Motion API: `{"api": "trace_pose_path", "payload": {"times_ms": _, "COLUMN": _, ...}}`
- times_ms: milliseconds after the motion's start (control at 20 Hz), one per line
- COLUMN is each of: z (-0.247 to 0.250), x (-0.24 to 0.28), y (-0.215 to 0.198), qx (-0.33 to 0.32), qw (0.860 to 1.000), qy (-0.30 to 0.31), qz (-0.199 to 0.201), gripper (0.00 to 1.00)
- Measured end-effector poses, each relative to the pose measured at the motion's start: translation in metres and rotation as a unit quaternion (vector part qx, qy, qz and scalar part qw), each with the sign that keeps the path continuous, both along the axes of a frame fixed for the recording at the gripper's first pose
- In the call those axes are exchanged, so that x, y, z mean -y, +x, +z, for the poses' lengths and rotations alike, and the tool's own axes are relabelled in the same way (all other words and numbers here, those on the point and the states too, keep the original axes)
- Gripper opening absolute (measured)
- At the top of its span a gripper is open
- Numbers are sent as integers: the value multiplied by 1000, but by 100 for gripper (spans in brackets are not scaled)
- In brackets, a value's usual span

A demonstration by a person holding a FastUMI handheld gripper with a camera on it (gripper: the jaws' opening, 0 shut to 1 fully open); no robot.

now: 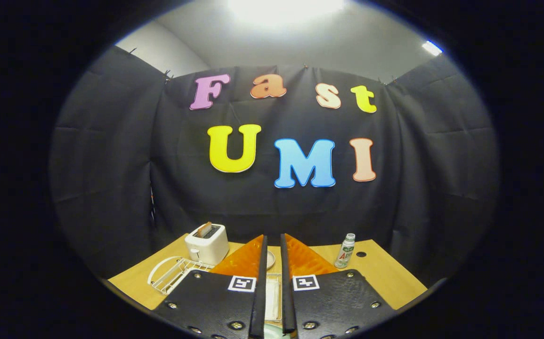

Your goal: Take the plate from the dish rack, then take the spoon from the basket and place it into the plate.

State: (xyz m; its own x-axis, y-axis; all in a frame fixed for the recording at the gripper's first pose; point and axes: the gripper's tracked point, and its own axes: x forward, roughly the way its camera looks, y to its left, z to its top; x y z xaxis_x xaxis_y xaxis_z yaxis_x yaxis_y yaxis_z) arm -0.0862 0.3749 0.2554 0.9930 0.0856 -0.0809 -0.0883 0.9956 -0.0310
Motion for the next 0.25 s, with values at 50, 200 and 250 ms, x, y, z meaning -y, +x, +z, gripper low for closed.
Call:
{"api": "trace_pose_path", "payload": {"times_ms": 50, "z": 8, "x": 1, "y": 3, "qx": 9, "qw": 1000, "qy": 0, "qz": -1, "gripper": 14}}
{"api": "trace_pose_path", "payload": {"times_ms": 200, "z": 21, "x": 5, "y": 11, "qx": 26, "qw": 1000, "qy": 4, "qz": -2, "gripper": 14}}
{"api": "trace_pose_path", "payload": {"times_ms": 250, "z": 23, "x": 7, "y": 16, "qx": 28, "qw": 1000, "qy": 4, "qz": -5, "gripper": 19}}
